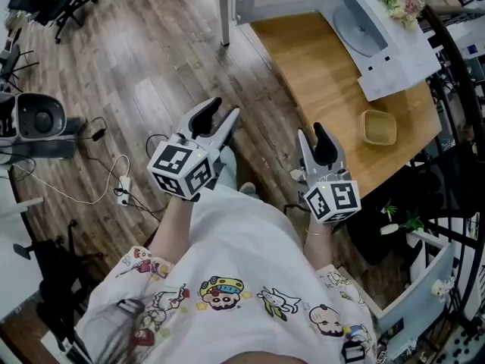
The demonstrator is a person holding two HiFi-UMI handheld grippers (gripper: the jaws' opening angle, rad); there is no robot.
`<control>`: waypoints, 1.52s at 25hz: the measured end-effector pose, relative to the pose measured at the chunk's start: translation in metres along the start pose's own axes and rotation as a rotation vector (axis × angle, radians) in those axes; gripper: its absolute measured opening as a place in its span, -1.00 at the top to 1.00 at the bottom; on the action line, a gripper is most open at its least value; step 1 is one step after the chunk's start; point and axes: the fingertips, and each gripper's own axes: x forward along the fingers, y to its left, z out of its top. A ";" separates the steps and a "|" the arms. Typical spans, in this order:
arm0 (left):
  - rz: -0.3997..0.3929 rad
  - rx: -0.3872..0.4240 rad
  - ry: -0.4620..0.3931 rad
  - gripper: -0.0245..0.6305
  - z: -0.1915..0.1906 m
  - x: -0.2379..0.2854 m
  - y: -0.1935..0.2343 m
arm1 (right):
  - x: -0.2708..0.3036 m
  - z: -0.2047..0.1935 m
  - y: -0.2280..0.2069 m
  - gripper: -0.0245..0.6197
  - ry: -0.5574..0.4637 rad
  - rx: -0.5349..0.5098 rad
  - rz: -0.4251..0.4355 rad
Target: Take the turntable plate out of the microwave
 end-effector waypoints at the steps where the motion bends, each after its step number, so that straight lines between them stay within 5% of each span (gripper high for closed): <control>1: -0.005 -0.001 0.003 0.38 0.005 0.008 0.007 | 0.011 0.004 -0.003 0.39 -0.001 0.001 -0.004; 11: -0.068 0.014 0.030 0.33 0.067 0.084 0.087 | 0.123 0.044 -0.023 0.34 -0.022 0.018 -0.053; 21: -0.159 0.024 0.081 0.33 0.094 0.126 0.139 | 0.179 0.043 -0.036 0.32 -0.018 0.080 -0.173; 38: -0.319 0.012 0.205 0.33 0.073 0.168 0.131 | 0.171 0.024 -0.070 0.28 0.011 0.166 -0.365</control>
